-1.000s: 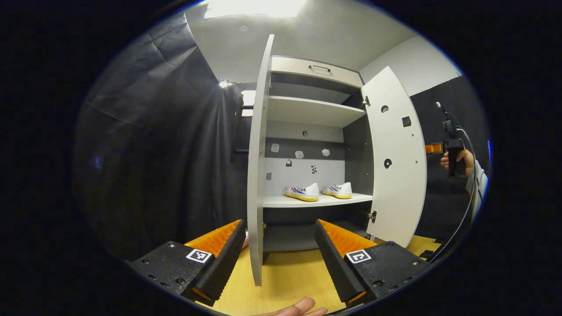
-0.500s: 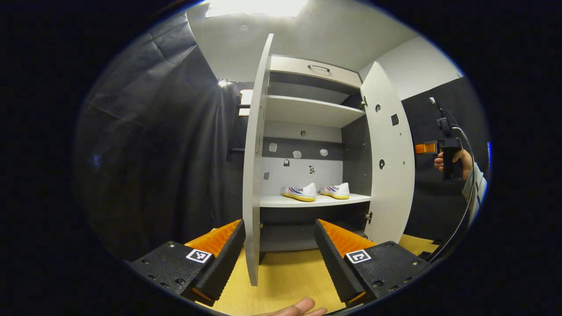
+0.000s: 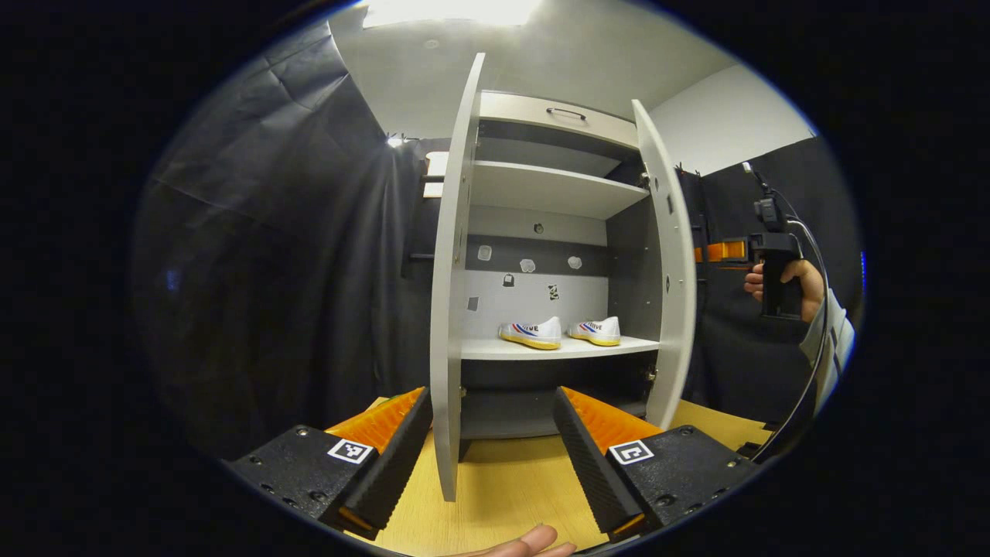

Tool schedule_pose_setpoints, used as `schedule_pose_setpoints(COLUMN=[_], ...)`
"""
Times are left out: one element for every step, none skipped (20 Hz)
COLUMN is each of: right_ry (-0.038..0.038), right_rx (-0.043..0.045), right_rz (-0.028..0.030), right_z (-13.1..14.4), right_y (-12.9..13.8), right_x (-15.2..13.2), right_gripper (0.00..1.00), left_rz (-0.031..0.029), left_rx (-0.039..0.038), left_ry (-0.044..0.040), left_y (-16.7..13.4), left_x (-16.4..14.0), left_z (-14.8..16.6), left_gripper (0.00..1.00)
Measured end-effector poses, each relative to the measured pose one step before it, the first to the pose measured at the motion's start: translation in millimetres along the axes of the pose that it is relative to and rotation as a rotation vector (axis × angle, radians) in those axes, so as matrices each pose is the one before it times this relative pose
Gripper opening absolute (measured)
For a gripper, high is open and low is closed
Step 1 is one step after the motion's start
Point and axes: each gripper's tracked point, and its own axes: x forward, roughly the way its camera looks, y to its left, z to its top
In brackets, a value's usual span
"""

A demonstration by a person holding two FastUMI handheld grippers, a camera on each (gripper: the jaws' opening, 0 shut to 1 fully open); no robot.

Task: Grab one shoe with the right hand and put it into the shoe cabinet, grab the other shoe with the left hand and put it into the shoe cabinet; then close the right door with the right hand and the left door with the left hand.

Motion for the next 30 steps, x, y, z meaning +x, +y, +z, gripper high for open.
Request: schedule_pose_setpoints(right_ry=[0.00206, -0.00194, -0.01681, -0.0175, -0.00838, -0.00021, 0.00008, 0.00095, -0.00206, 0.00811, 0.01282, 0.00328, -0.00071, -0.00847, -0.0157, -0.01737, -0.00826, -0.00114, -0.00572, -0.00773, -0.00783, -0.00456, 0.00695, 0.00917, 0.01071, 0.01303, 0.00551, -0.00219, 0.00013, 0.00212], right_rx=[0.05115, 0.02141, -0.00367, -0.02718, -0.04895, -0.04341, -0.0453, -0.02681, -0.0144, -0.00552, -0.00124, 0.00821, 0.00571, 0.00308, 0.00236, 0.00192, 0.00096, -0.00388, -0.00941, -0.01467, -0.01474, -0.0039, -0.00162, -0.00631, -0.01014, -0.0116, -0.00812, -0.00512, 0.00102, 0.00846], right_rz=[0.01617, -0.01475, -0.01109, -0.01346, -0.01829, -0.01494, -0.01813, -0.0154, -0.00448, 0.00141, 0.00625, 0.00535, 0.0199, 0.01821, 0.00687, 0.00697, 0.00771, 0.0067, 0.01108, 0.02138, 0.01665, 0.0023, -0.00321, 0.00616, 0.01829, 0.01785, 0.00887, 0.00222, -0.00732, -0.01482], right_z=[-4.12, -4.43, 1.19, -0.67, -3.83, -4.53, -7.15, -7.52, -5.29, -5.67, -6.81, -3.1, -1.34, 0.51, 3.6, 3.85, 0.5, -0.96, 0.87, 0.11, 0.05, -2.28, -4.73, -6.48, -6.34, -7.77, -5.55, -2.32, -2.34, -2.87], right_y=[12.71, 3.78, -0.99, -2.15, -3.55, -3.81, -5.4, -4.76, -1.69, 0.25, 1.34, 2.06, 5.84, 6.2, 4.46, 5.24, 7.02, 6.05, 7.69, 9.72, 9.08, 6.25, 4.48, 6.96, 8.68, 9.99, 7.86, 3.78, -1.24, -2.16], right_x=[3.79, 2.0, -3.53, -2.37, -2.54, -3.21, -2.85, -8.51, -6.6, -6.05, -6.95, -7.41, -8.42, -9.54, -8.98, -10.91, -9.85, -9.85, -10.44, -10.31, -9.93, -9.79, -9.08, -8.91, -7.11, -3.09, -4.51, -3.35, -4.7, -2.33], right_gripper=[0.94, 0.95, 0.96, 0.96, 0.94, 0.96, 0.96, 0.96, 0.94, 0.94, 0.94, 0.94, 0.96, 0.96, 0.99, 0.96, 0.96, 0.94, 0.96, 0.96, 0.96, 0.96, 0.96, 0.96, 0.96, 0.94, 0.94, 0.96, 0.96, 0.96], left_rz=[0.01196, 0.00749, 0.00668, 0.005, 0.00797, 0.01005, 0.01434, 0.01145, 0.00469, 0.00455, 0.00837, 0.0057, 0.00925, 0.01593, 0.01577, 0.01712, 0.01123, 0.0042, 0.00491, 0.00766, 0.00677, 0.00984, 0.01675, 0.01101, 0.01149, 0.01656, 0.01625, 0.01364, 0.00999, 0.00618], left_rx=[0.00426, 0.00446, 0.00418, 0.00477, 0.00427, 0.00372, 0.00117, -0.00256, -0.00162, -0.00042, -0.00216, 0.00226, 0.00718, 0.01384, 0.01077, 0.00394, 0.00074, -0.00305, -0.00183, 0.00462, 0.01049, 0.01367, 0.00548, 0.0023, -0.00159, -0.00518, -0.00839, -0.00978, -0.00332, -0.0018], left_ry=[0.00623, 0.00301, 0.00345, -0.00297, -0.00335, -0.0058, -0.00585, -0.00391, -0.00455, -0.00033, -0.00505, -0.00143, -0.00315, 0.00297, -0.00101, 0.00303, 0.0032, 0.00164, 0.0052, 0.00247, -0.00238, 0.00062, 0.00274, 0.00547, 0.00171, 0.00177, -0.00809, -0.01312, -0.01077, -0.00936], left_y=[2.61, 2.56, 2.92, 4.53, 5.73, 7.16, 7.88, 5.86, 3.81, 2.48, 5.49, 4.48, 4.53, 5.51, 6.18, 6.06, 5.23, 1.13, 1.53, 3.76, 12.96, 10.92, 10.1, 7.01, 7.91, 9.88, 9.96, 7.89, 6.76, 4.93], left_x=[-2.05, -1.58, -2.04, -1.51, -0.89, -6.4, -0.27, 0.42, -0.56, -0.08, 1.87, 1.9, 2.1, 2.74, 1.64, 2.8, 0.97, -0.13, 0.81, 1.97, 2.34, 2.94, 4.4, 2.8, 4.61, 7.36, 5.18, 5.83, 8.42, 7.46], left_z=[-0.33, 0.86, 0.88, 2.34, 2.7, 5.13, -0.09, 2.09, 3.1, 1.27, 2.29, 1.35, -0.68, 0.28, -0.66, 1.11, -0.98, -0.98, 0.14, 1.1, 4.1, 2.06, 1.92, 1.82, 3.6, 4.16, 4.48, 7.83, 9.65, 9.57], left_gripper=[0.95, 0.95, 0.95, 0.95, 0.95, 0.95, 0.95, 0.95, 0.95, 0.95, 0.95, 0.95, 0.95, 0.95, 0.95, 0.95, 0.91, 0.91, 0.95, 0.95, 0.91, 0.91, 0.91, 0.91, 0.95, 0.91, 0.91, 0.95, 0.95, 0.91])
